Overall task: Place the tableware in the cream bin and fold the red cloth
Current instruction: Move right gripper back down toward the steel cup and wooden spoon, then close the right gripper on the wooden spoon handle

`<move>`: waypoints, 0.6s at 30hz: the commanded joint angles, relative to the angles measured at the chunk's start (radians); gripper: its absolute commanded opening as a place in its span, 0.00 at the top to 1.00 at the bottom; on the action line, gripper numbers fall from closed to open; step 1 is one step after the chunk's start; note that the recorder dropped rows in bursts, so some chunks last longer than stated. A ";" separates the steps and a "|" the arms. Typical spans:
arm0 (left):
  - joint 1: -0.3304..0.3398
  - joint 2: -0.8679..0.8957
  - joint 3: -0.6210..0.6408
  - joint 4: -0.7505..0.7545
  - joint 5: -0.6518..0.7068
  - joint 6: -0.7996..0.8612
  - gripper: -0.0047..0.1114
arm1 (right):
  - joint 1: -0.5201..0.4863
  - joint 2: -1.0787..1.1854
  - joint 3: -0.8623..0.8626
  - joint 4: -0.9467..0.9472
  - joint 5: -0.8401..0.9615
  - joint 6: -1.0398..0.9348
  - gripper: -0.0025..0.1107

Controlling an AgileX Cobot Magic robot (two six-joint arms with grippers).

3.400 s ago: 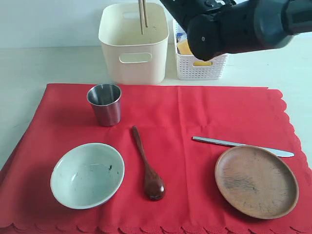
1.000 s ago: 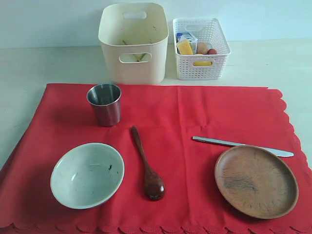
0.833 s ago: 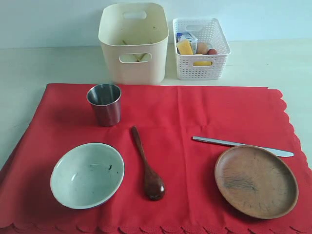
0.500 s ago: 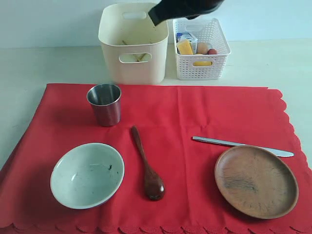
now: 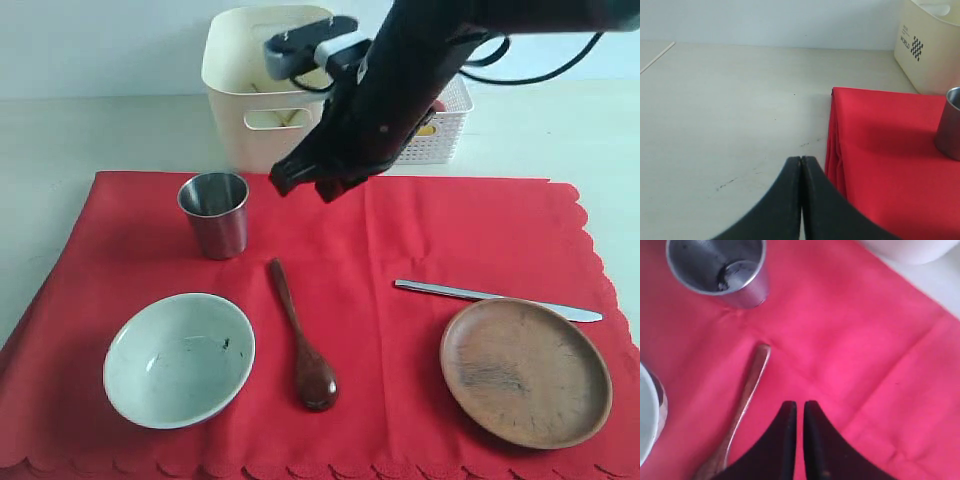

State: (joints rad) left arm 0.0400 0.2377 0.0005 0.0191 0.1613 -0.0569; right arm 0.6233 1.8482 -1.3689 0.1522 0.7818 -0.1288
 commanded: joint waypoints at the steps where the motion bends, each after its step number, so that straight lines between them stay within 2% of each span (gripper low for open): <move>1: -0.001 0.008 -0.001 -0.005 -0.007 0.000 0.95 | 0.061 0.076 0.006 0.005 -0.005 -0.026 0.92; 8: -0.001 0.008 -0.001 -0.005 -0.007 0.000 0.95 | 0.162 0.137 0.006 -0.035 -0.026 0.010 0.91; 12: -0.001 0.008 -0.001 -0.005 -0.007 0.000 0.95 | 0.180 0.167 0.006 -0.146 -0.014 0.174 0.80; 18: -0.001 0.008 -0.001 -0.005 -0.007 0.000 0.95 | 0.180 0.192 0.006 -0.141 0.003 0.189 0.61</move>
State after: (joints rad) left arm 0.0400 0.2377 0.0005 0.0191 0.1613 -0.0569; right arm 0.8007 2.0353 -1.3665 0.0158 0.7827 0.0502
